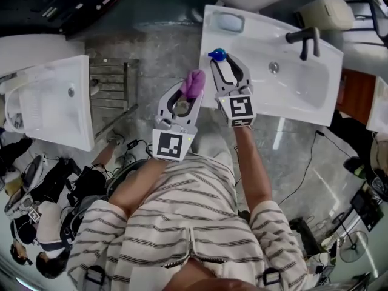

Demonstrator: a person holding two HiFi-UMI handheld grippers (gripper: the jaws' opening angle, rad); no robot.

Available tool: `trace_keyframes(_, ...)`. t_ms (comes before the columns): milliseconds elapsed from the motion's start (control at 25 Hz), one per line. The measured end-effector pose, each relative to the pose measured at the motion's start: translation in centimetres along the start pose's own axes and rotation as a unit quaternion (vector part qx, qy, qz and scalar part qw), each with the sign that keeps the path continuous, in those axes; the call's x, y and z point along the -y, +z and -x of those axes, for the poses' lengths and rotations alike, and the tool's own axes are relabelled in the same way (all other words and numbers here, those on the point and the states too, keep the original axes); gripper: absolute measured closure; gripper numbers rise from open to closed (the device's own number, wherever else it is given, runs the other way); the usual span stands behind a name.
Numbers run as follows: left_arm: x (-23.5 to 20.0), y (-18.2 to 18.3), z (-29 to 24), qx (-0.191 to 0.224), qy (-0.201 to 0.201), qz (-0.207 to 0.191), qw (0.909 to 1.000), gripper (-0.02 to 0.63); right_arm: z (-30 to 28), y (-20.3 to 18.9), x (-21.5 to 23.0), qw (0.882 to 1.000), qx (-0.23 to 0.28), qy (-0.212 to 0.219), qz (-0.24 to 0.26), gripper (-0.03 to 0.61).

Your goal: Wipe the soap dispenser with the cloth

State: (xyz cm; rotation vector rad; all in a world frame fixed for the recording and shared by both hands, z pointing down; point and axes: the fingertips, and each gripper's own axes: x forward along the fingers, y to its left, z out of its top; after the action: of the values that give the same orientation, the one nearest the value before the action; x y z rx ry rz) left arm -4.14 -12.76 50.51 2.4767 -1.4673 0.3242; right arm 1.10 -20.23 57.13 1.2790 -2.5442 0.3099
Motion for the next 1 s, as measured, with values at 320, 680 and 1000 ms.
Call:
trace_keyframes(320,-0.2,-0.6,0.2,-0.006,0.004,0.002,1.0000,0.482,-1.2,-0.9,0.1,0.999,-0.010,0.000,0.031,0.451)
trace_keyframes(680,-0.6,-1.0,0.3,-0.010,0.007,-0.008,0.9999,0.482,-1.2,-0.9,0.6,1.000,-0.013,-0.003,0.014,0.449)
trace_keyframes(1000,-0.3,-0.6,0.7,-0.002,0.001,-0.021,0.9998,0.482,0.1,0.7,0.6,1.000,0.000,-0.004,-0.010,0.449)
